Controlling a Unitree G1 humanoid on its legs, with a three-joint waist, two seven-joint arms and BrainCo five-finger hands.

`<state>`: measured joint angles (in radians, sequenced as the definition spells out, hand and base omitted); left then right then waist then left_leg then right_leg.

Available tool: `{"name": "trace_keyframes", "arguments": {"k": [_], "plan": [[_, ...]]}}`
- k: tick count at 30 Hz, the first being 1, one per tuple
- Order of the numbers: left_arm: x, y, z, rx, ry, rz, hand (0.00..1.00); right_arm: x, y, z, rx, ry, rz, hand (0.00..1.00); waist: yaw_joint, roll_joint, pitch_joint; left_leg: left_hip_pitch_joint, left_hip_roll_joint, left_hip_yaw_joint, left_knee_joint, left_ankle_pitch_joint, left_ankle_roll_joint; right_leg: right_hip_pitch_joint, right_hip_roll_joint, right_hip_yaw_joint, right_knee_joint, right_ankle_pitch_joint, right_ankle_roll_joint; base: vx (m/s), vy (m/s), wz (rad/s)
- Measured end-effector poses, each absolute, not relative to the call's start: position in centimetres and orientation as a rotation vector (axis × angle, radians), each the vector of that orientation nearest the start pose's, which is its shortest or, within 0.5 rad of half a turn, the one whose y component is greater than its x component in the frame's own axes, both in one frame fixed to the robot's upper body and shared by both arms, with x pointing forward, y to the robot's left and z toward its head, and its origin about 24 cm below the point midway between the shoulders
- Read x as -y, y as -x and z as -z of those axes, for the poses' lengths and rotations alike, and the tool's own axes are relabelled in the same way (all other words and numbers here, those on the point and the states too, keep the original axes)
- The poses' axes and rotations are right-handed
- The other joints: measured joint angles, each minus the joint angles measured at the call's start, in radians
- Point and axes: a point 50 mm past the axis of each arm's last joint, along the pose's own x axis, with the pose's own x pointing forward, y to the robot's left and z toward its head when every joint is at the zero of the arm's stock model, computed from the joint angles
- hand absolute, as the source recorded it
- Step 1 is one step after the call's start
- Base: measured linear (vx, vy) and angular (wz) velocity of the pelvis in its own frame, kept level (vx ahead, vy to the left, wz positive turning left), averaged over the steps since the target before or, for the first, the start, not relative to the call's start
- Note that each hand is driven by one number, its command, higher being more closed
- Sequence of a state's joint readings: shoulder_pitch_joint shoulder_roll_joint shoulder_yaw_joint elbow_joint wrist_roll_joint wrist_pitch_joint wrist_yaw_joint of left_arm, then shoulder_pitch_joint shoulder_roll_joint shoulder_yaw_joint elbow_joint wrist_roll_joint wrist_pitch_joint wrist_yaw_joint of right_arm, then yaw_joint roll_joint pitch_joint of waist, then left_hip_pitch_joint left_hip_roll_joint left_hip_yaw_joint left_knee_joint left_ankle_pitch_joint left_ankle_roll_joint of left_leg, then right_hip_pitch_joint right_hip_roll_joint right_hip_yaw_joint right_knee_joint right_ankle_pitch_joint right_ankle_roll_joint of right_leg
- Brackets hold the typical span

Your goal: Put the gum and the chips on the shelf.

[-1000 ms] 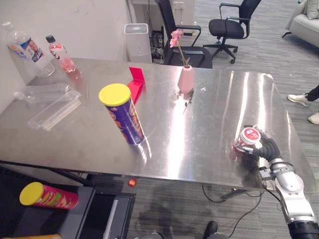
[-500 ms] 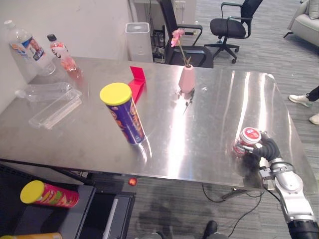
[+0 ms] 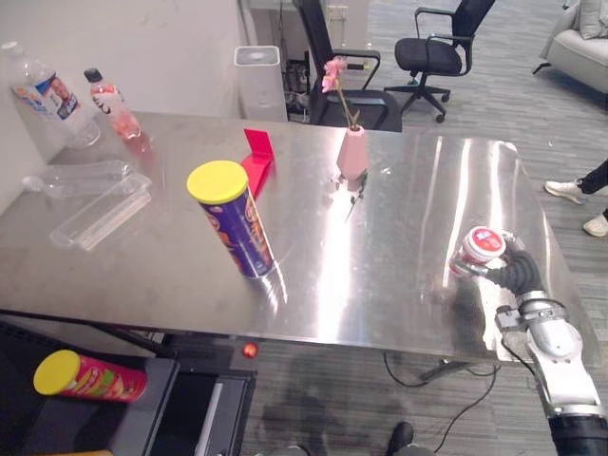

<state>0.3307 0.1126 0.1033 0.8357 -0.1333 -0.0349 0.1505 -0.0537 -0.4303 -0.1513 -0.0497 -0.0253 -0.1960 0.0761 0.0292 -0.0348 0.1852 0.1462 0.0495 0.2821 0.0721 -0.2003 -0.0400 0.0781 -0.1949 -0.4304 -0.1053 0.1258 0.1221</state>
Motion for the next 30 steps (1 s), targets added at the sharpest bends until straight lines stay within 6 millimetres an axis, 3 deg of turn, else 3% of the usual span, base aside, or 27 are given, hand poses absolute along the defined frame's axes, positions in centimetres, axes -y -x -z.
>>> {"name": "trace_keyframes", "arguments": {"k": [8, 13, 30], "plan": [[-22.6, -3.5, 15.2, -1.099, -0.017, -0.452, 0.0, 22.3, -25.8, -16.2, 0.503, 0.429, -0.073, 1.0, 0.0, -0.019, -0.015, 0.005, 0.005, 0.012, 0.0, 0.0, 0.0, -0.002, 0.0, 0.012, 0.0, 0.004, -0.002, -0.03, -0.019, -0.04], [-22.7, -3.3, 15.2, -1.105, -0.014, -0.463, 0.0, 21.5, -25.6, -17.7, 0.566, 0.403, -0.125, 1.0, 0.0, -0.024, -0.023, 0.016, 0.006, 0.036, 0.0, 0.0, 0.0, -0.006, 0.003, 0.033, 0.0, 0.009, -0.005, -0.03, -0.017, -0.12], [-22.7, -2.2, 15.6, -1.16, -0.001, -0.515, 0.0, 21.7, -24.9, -15.4, 0.446, 0.377, -0.189, 1.0, 0.0, -0.028, -0.066, 0.01, 0.007, 0.044, -0.002, -0.001, -0.001, -0.02, 0.002, 0.043, 0.021, 0.006, -0.009, -0.03, -0.011, -0.03]]}}
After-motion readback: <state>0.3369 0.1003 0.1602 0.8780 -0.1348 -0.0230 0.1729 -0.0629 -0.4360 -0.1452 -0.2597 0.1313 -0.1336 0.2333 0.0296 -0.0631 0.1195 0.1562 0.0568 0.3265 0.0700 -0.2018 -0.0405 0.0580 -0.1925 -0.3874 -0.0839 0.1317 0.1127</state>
